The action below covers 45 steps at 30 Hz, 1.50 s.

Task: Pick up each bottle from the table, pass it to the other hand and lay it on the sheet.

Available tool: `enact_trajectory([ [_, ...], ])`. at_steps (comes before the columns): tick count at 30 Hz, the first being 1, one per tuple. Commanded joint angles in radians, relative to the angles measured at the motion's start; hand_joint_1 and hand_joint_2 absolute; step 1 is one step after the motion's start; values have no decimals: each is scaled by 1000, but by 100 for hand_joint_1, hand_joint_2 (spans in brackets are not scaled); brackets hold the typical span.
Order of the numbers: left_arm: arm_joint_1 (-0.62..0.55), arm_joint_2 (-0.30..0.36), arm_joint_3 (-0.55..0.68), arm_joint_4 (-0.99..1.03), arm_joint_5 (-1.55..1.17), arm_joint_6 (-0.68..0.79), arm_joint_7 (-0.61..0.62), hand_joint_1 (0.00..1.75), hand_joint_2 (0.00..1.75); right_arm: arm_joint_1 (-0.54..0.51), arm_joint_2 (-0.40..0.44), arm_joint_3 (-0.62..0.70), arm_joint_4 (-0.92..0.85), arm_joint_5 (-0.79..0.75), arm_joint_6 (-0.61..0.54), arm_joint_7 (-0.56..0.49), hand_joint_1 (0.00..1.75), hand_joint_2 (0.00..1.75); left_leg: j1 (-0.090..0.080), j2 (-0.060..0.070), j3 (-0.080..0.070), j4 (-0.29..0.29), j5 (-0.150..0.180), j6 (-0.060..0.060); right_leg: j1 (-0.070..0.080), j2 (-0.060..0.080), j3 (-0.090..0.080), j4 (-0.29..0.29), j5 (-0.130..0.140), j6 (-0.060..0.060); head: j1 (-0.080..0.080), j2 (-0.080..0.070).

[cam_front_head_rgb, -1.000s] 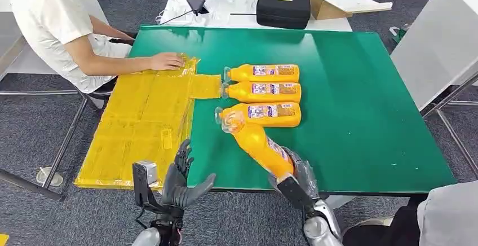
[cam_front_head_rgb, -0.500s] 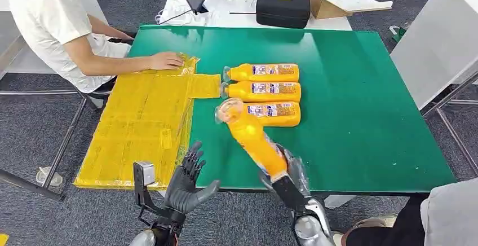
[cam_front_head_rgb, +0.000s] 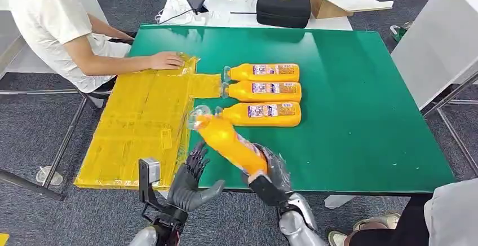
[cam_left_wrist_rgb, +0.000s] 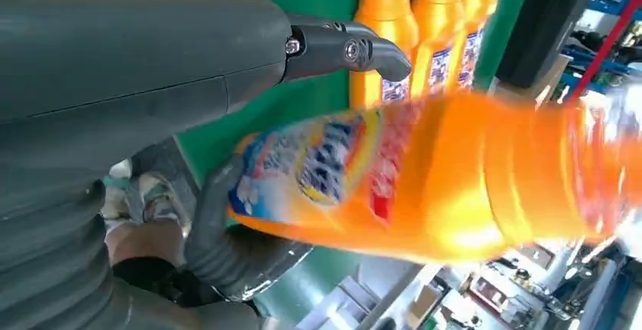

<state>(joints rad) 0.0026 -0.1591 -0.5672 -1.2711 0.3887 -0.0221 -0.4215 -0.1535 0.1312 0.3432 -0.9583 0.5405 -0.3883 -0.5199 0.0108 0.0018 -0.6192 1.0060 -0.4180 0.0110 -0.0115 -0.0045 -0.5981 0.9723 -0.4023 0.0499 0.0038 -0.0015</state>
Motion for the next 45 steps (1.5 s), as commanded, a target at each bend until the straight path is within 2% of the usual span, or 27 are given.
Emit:
enact_trajectory([
  [1, -111, -13, 19, 108, 3, 0, 11, 0, 175, -114, 42, 160, 182, 33, -53, -15, 175, 175, 1, 1, 3, 0, 0, -1, 1, 1, 2, 0, 0, -2, 0, 0],
  [10, -143, -34, 65, 109, 11, 57, -4, 0, 175, -123, 56, 240, 184, 59, -99, -11, 175, 175, 1, 1, 3, 1, 0, -1, 1, 1, 3, 1, -1, -2, 0, 0],
  [23, -144, -35, 66, 110, 13, 57, -3, 0, 175, -124, 56, 242, 185, 58, -98, -11, 175, 175, 1, -1, 1, 0, 0, -1, 1, -1, 2, 0, -1, -1, 0, 0],
  [30, -143, -36, 74, 74, 113, 4, 6, 0, 175, -138, 77, 284, 254, -20, -63, -54, 175, 175, 1, 0, 4, 1, -1, -1, 1, 0, 4, 1, -2, -3, 0, 0],
  [31, -141, -36, 76, 64, 126, -2, 3, 5, 175, -138, 81, 288, 262, -37, -52, -64, 175, 175, 1, 0, 1, 0, 0, -1, 1, 0, 1, 0, 0, -2, 0, 0],
  [32, -139, -34, 75, 54, 139, -11, 0, 148, 175, -139, 84, 290, 267, -50, -47, -70, 175, 175, 1, 0, 2, 1, 0, -1, 1, 0, 2, 1, -1, -2, 0, 0],
  [33, -136, -33, 76, 46, 147, -17, -1, 175, 175, -138, 84, 293, 270, -57, -44, -71, 175, 175, 1, 0, 1, 0, 0, -1, 1, 0, 1, 1, -1, -2, 0, 0],
  [34, -131, -31, 76, 34, 152, -22, -4, 175, 175, -137, 85, 295, 273, -63, -39, -70, 168, 175, 0, -1, 0, 0, 1, -1, 0, -1, 0, 0, 0, -1, 0, 0],
  [36, -122, -29, 79, 17, 175, -39, -3, 175, 175, -136, 87, 298, 281, -76, -25, -68, 134, 175, 1, -1, 1, 0, 0, -1, 1, -1, 1, 0, 0, -1, 0, 0],
  [37, -115, -29, 83, 8, 194, -50, 1, 175, 175, -132, 90, 295, 285, -88, -16, -72, 44, 175, 1, -1, 2, 0, 0, -1, 1, -1, 2, 1, -1, -2, 0, 0],
  [38, -113, -28, 85, 4, 202, -55, 2, 175, 175, -129, 92, 295, 286, -91, -16, -73, 0, 175, 1, -1, 1, 0, 0, -1, 1, -1, 1, 0, -1, -1, 0, 0],
  [45, -77, -34, 134, -46, 348, -114, 48, 175, 175, -111, 109, 317, 308, -89, -23, -88, 0, 175, 1, 0, 3, 0, -1, -1, 1, 0, 3, 1, -2, -2, 0, 0],
])
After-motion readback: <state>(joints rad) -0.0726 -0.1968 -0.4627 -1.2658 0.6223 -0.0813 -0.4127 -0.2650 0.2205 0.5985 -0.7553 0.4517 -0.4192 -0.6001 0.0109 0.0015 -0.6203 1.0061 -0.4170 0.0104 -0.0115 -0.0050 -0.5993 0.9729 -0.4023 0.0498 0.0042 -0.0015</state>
